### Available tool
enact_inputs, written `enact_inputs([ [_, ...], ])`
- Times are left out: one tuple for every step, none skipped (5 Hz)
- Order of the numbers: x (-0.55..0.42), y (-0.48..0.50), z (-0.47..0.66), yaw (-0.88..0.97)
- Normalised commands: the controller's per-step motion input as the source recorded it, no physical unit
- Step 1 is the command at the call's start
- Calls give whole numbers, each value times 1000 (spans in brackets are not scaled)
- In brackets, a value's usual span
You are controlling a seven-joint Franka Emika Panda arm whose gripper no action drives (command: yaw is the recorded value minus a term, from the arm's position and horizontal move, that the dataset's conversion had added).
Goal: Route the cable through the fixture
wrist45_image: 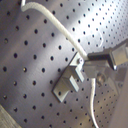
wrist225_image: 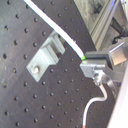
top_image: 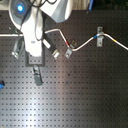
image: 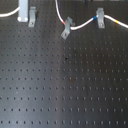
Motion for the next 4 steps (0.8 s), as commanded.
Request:
enact_inputs([
  [-297, 362, 384, 117],
  [-286, 377, 414, 94],
  [-142, 11, 85, 43],
  [-136, -165, 7, 0],
])
